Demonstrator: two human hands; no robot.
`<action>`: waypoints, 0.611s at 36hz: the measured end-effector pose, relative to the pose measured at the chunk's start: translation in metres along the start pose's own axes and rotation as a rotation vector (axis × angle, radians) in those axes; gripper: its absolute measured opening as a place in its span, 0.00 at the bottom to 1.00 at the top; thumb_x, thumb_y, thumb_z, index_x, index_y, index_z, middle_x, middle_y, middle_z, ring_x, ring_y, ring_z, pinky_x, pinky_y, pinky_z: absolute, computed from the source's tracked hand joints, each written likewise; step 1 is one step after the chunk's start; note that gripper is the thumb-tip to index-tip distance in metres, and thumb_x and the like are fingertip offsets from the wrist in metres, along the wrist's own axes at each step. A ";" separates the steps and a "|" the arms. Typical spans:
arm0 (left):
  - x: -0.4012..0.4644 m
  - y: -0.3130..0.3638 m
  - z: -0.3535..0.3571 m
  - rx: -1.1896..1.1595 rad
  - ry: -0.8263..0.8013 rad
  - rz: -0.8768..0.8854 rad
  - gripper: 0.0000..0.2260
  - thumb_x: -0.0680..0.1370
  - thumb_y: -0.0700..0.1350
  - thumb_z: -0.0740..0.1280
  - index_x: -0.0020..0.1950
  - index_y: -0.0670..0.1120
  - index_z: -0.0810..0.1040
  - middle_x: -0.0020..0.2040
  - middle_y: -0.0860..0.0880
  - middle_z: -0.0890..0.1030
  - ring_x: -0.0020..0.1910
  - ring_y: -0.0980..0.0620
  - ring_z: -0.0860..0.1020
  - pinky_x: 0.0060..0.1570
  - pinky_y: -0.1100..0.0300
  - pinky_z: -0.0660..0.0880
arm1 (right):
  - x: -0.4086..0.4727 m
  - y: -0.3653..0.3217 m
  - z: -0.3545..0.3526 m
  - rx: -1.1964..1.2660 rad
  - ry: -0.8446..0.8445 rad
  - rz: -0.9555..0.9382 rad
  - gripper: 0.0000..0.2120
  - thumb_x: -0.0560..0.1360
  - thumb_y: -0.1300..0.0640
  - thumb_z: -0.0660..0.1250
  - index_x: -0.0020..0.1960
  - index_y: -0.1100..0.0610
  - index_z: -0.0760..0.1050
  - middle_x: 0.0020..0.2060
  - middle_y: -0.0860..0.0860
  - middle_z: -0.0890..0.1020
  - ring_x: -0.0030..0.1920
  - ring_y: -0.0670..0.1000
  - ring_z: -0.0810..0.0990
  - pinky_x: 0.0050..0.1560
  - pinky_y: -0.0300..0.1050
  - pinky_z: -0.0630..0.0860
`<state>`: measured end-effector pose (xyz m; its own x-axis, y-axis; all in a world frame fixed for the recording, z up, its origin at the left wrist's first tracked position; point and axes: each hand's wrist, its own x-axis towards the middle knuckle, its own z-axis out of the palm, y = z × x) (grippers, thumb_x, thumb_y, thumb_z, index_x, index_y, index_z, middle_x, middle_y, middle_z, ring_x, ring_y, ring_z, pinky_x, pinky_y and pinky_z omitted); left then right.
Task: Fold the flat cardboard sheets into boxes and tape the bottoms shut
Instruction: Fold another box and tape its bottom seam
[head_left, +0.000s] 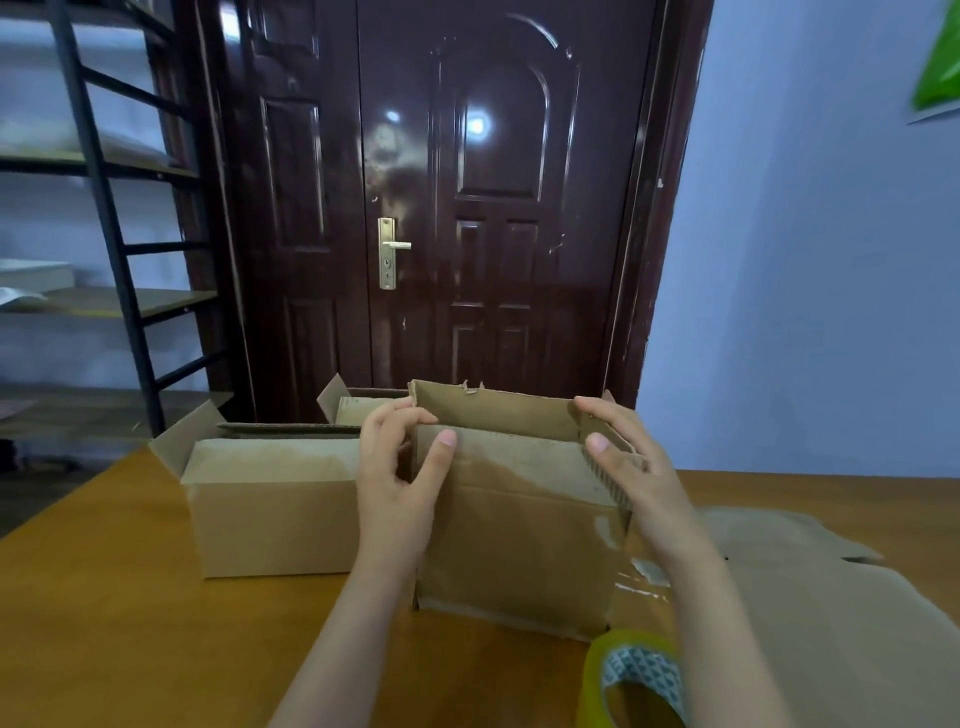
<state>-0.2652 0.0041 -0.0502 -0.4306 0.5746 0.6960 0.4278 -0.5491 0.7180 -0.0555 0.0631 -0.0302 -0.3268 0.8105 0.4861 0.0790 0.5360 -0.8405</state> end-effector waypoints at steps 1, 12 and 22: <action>0.001 0.002 -0.001 -0.004 -0.008 -0.009 0.08 0.72 0.58 0.63 0.46 0.56 0.75 0.56 0.54 0.73 0.61 0.54 0.72 0.59 0.46 0.73 | 0.000 0.000 -0.001 -0.020 0.001 0.000 0.29 0.66 0.34 0.62 0.64 0.42 0.73 0.59 0.27 0.71 0.63 0.28 0.66 0.64 0.41 0.67; 0.007 0.020 -0.013 -0.042 -0.244 -0.118 0.02 0.77 0.46 0.68 0.47 0.50 0.81 0.48 0.60 0.81 0.51 0.67 0.76 0.47 0.72 0.73 | -0.002 -0.015 0.002 -0.214 -0.099 0.082 0.36 0.67 0.31 0.59 0.71 0.45 0.68 0.65 0.29 0.54 0.71 0.37 0.49 0.68 0.44 0.54; 0.010 0.004 -0.024 0.048 -0.280 -0.225 0.24 0.65 0.66 0.67 0.61 0.71 0.68 0.59 0.68 0.70 0.62 0.53 0.71 0.60 0.49 0.74 | -0.004 -0.026 0.003 -0.283 -0.115 0.063 0.28 0.71 0.36 0.60 0.35 0.63 0.70 0.32 0.51 0.71 0.33 0.48 0.70 0.38 0.43 0.67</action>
<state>-0.2870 -0.0067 -0.0399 -0.2868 0.8253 0.4864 0.3871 -0.3645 0.8469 -0.0588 0.0449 -0.0112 -0.4165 0.8206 0.3913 0.3563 0.5433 -0.7602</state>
